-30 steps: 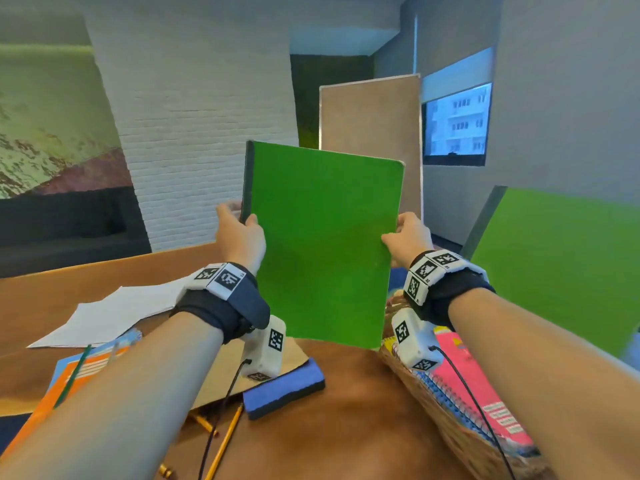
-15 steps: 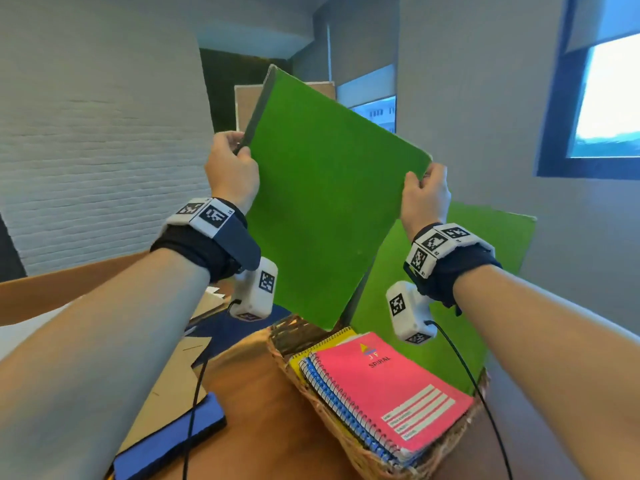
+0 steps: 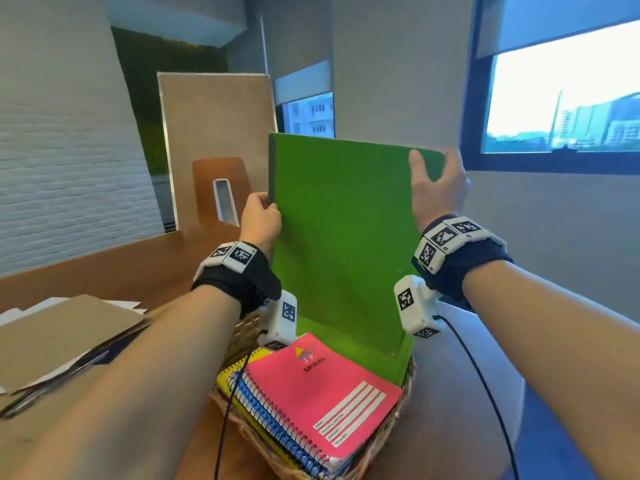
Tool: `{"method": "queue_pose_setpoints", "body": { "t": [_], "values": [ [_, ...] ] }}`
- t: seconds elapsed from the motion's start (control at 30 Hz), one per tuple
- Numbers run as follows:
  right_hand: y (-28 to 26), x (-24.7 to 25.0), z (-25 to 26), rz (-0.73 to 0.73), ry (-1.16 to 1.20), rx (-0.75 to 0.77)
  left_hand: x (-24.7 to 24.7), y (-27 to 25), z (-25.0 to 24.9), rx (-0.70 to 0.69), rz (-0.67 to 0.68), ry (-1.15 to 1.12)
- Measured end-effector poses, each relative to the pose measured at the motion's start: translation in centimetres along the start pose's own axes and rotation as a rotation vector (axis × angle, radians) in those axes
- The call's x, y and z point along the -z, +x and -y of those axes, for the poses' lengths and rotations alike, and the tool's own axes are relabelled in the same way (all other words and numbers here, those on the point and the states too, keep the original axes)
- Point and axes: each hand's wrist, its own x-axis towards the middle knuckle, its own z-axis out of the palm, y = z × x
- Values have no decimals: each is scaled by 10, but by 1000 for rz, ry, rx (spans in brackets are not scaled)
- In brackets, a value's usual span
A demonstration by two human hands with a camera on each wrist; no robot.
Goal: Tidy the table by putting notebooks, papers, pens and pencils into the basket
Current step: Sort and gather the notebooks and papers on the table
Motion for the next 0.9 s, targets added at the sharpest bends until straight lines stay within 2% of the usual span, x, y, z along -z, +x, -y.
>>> {"method": "queue_pose_setpoints", "body": {
  "t": [0.17,0.3,0.53,0.73,0.9],
  "values": [
    [0,2,-15,7,3,57,-22,2,32,126,124,-118],
    [-7,2,-24,41,-37,117,-30,1,44,158,131,-141],
    [-20,2,-40,48,-113,121,-32,8,53,138,121,-74],
    [-12,2,-43,107,-205,159,-40,0,69,150,181,-61],
    [-14,11,-58,93,-269,79,-49,0,76,115,228,65]
  ]
}}
